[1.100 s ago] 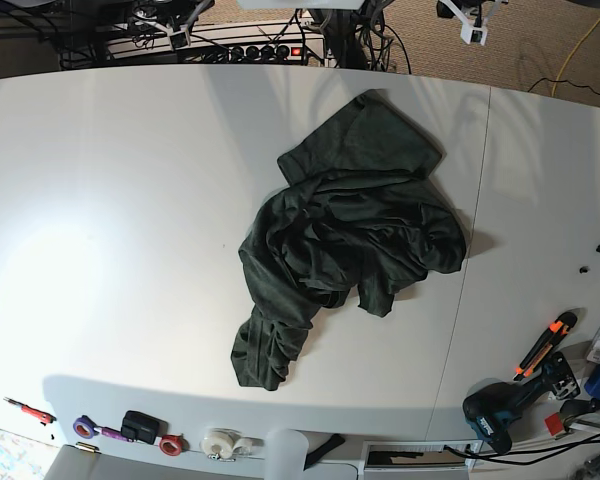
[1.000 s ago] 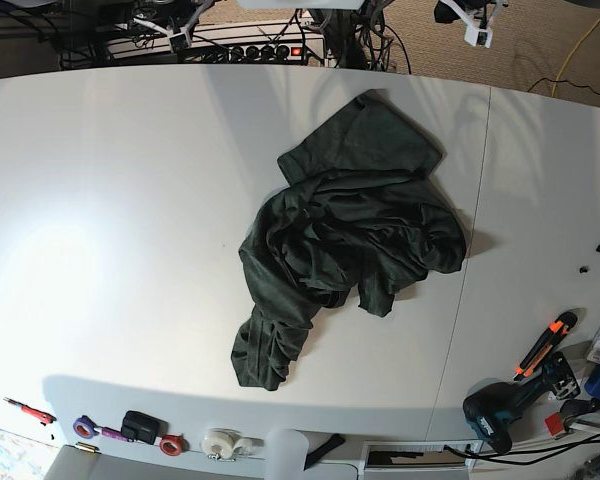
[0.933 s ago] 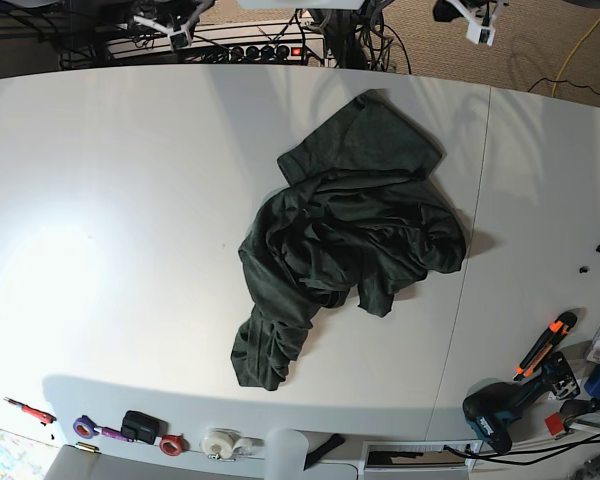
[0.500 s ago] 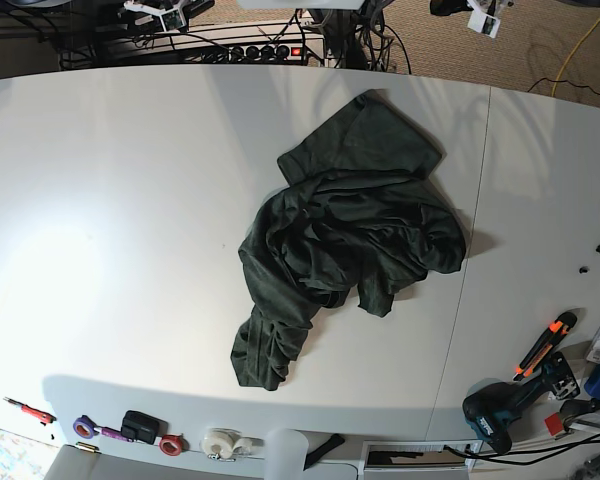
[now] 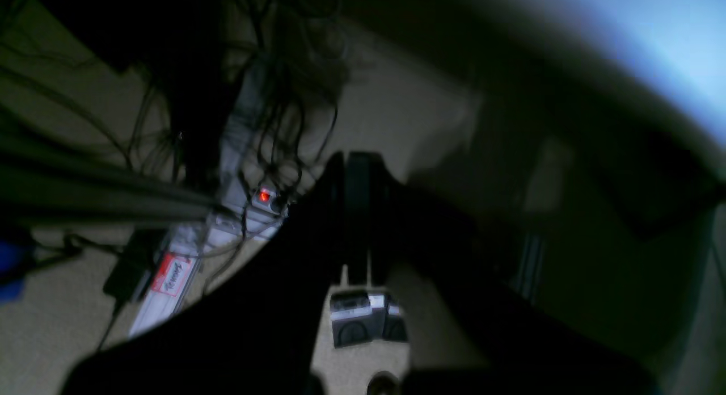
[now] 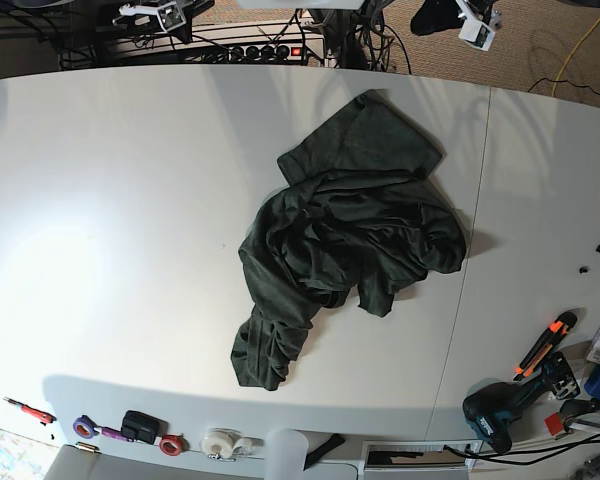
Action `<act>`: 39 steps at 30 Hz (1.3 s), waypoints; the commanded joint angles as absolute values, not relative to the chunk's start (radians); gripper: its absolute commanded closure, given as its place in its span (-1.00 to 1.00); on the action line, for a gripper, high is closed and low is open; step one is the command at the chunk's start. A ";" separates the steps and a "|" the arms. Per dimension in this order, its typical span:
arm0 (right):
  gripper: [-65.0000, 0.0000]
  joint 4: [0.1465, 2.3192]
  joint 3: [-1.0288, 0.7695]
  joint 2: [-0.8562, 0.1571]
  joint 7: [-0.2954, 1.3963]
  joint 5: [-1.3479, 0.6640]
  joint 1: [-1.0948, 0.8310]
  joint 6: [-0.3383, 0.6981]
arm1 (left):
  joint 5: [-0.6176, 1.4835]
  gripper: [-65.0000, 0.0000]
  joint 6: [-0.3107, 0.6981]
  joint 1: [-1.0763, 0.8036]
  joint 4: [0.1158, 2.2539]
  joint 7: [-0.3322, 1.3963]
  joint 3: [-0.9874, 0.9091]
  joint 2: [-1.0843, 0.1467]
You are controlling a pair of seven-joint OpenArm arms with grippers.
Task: Layout the t-shirt on the table in an organized manner, then fold the t-shirt properly
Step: 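Move both grippers from rest toward the crumpled green t-shirt, then lower the right gripper and grasp a fold of the green shirt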
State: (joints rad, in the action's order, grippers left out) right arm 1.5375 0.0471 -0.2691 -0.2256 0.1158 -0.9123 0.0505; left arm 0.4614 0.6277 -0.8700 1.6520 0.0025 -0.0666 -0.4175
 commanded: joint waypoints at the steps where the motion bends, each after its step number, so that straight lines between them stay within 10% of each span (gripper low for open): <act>1: 1.00 1.570 0.044 -0.283 -0.252 0.113 -0.932 0.047 | 0.472 1.00 0.664 -0.886 1.676 -0.034 -0.069 -0.435; 39: 1.00 1.873 0.045 -0.279 -0.260 0.113 -0.821 0.048 | 0.472 1.00 0.698 -0.824 2.012 0.000 -0.134 -0.501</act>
